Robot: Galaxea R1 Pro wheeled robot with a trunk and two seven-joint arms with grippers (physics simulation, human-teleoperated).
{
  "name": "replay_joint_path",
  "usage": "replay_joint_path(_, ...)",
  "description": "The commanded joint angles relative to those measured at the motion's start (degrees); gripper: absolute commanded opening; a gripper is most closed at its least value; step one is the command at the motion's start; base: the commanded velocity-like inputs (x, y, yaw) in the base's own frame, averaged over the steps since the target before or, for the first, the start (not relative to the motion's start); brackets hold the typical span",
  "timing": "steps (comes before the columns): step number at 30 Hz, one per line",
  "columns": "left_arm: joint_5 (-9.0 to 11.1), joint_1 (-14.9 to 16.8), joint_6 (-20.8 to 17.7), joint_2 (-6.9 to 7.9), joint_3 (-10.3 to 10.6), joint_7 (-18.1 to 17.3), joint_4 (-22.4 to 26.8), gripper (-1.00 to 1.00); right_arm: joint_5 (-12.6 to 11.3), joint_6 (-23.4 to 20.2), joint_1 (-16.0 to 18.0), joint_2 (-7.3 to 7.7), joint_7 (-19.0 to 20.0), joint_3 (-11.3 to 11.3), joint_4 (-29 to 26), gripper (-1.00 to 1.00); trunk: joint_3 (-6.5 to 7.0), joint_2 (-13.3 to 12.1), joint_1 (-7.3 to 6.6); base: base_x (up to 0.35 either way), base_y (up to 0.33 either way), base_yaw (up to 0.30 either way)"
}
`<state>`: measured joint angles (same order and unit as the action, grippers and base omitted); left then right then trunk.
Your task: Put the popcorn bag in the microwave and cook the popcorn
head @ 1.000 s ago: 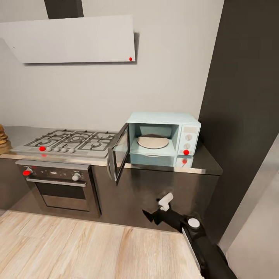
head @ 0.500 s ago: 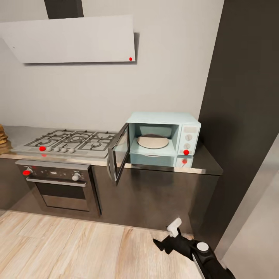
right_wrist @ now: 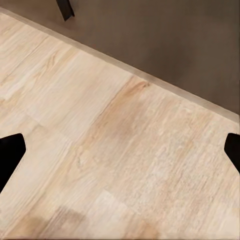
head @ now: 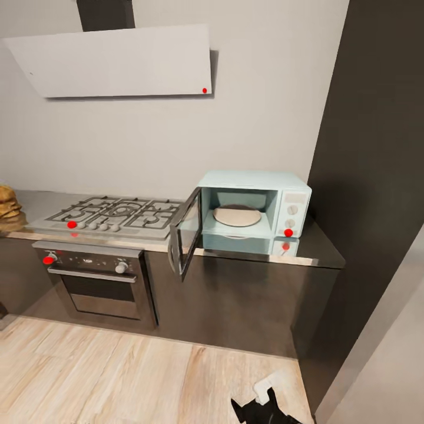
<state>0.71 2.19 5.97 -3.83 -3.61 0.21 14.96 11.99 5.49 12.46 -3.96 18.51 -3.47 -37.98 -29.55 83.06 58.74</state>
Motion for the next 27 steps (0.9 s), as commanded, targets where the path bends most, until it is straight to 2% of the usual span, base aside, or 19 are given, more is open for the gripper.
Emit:
replay_joint_path(1,0.1,0.0,0.2,0.06,-0.4,0.0,-0.1,1.0,0.6,0.3,0.0,-0.07,0.0,0.2,0.2,1.0,-0.02,0.0,0.0,0.0,0.0,0.237)
replay_joint_path(8,0.2,-0.2,0.2,1.08,-1.0,0.0,-0.1,1.0,0.7,0.4,0.1,-0.18,-0.1,0.3,1.6,1.0,0.24,0.0,0.0,0.0,0.0,0.25)
replay_joint_path(10,0.4,-0.3,0.3,2.2,-3.7,-0.2,-0.1,1.0,0.8,0.4,0.1,-0.23,-0.1,0.1,2.6,1.0,0.31,0.0,0.0,0.0,0.0,0.254)
replay_joint_path(11,0.5,-0.3,0.4,3.4,-6.3,-0.4,-0.1,1.0,0.8,0.4,0.1,-0.24,-0.1,0.1,2.9,1.0,0.35,0.0,0.0,0.0,0.0,0.255)
replay_joint_path(13,0.5,-0.2,0.6,4.67,-9.6,-0.5,0.0,1.0,0.7,0.4,0.1,-0.25,-0.2,0.1,3.5,1.0,0.43,0.0,0.0,0.0,0.0,0.256)
replay_joint_path(15,0.3,-0.2,0.7,5.29,-11.7,-0.3,0.0,1.0,0.9,0.4,0.1,-0.37,-0.3,0.0,5.5,1.0,0.5,0.0,0.0,0.0,0.0,0.258)
replay_joint_path(19,0.3,-0.2,0.8,5.55,-12.5,-0.1,0.0,1.0,0.8,3.3,0.2,-0.26,-0.8,0.5,10.2,1.0,0.65,0.0,0.0,0.0,0.0,0.259)
replay_joint_path(27,0.3,0.3,0.8,5.37,-12.6,-0.6,0.0,1.0,0.8,4.4,0.2,-0.45,-1.0,0.5,11.5,1.0,2.2,-2.8,-1.54,0.0,0.0,0.26)
